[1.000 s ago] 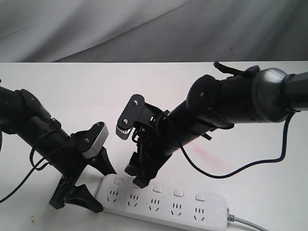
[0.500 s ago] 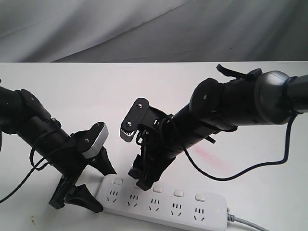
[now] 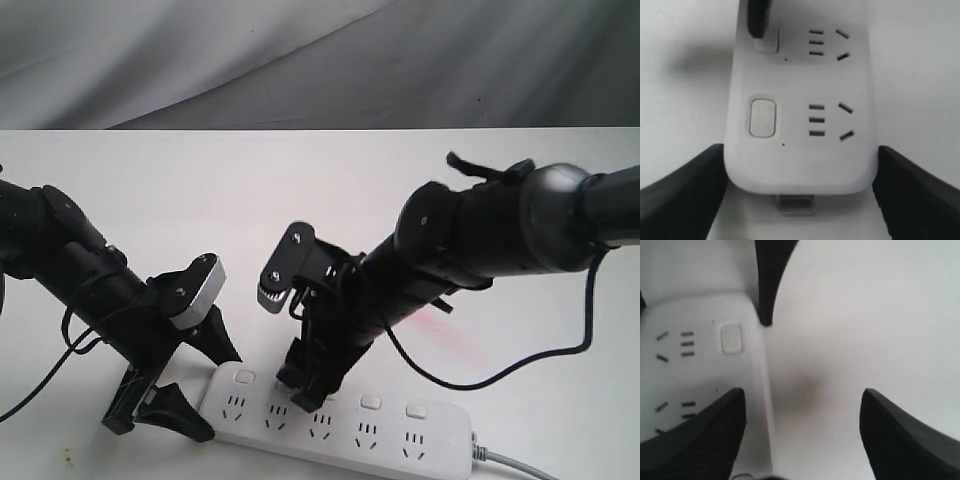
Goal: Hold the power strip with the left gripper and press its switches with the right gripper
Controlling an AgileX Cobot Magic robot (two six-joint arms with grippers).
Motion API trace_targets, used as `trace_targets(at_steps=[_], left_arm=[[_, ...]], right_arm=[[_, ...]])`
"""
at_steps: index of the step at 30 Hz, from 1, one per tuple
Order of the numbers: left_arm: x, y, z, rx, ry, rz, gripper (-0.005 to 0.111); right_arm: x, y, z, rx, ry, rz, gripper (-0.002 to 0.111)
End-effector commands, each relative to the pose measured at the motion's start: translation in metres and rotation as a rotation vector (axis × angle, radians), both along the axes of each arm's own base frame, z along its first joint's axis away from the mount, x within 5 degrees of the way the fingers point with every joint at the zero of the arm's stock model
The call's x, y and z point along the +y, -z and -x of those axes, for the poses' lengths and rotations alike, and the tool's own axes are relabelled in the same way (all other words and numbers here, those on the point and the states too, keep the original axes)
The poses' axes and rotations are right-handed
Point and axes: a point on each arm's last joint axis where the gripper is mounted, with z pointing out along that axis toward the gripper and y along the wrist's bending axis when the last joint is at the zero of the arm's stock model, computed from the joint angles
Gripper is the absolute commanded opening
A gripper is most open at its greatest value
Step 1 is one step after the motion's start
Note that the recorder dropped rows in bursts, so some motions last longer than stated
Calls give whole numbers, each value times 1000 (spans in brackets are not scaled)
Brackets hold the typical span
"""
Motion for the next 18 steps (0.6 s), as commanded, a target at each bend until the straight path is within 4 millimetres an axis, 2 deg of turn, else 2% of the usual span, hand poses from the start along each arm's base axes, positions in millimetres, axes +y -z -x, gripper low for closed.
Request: trace_targets(at_steps=[1, 4, 12, 15, 18], left_arm=[[7, 19, 10, 20, 72, -106, 50], [7, 19, 10, 20, 72, -106, 50], [7, 19, 10, 20, 72, -106, 50], [7, 19, 10, 20, 72, -106, 50], [7, 19, 10, 20, 72, -106, 50]], right_arm=[[-4, 25, 5, 89, -12, 49, 60], [-2, 12, 2, 48, -5, 23, 60], [-10, -45, -4, -115, 40, -75, 60], [-22, -47, -7, -85, 66, -74, 60], [-34, -41, -7, -34, 85, -60, 60]])
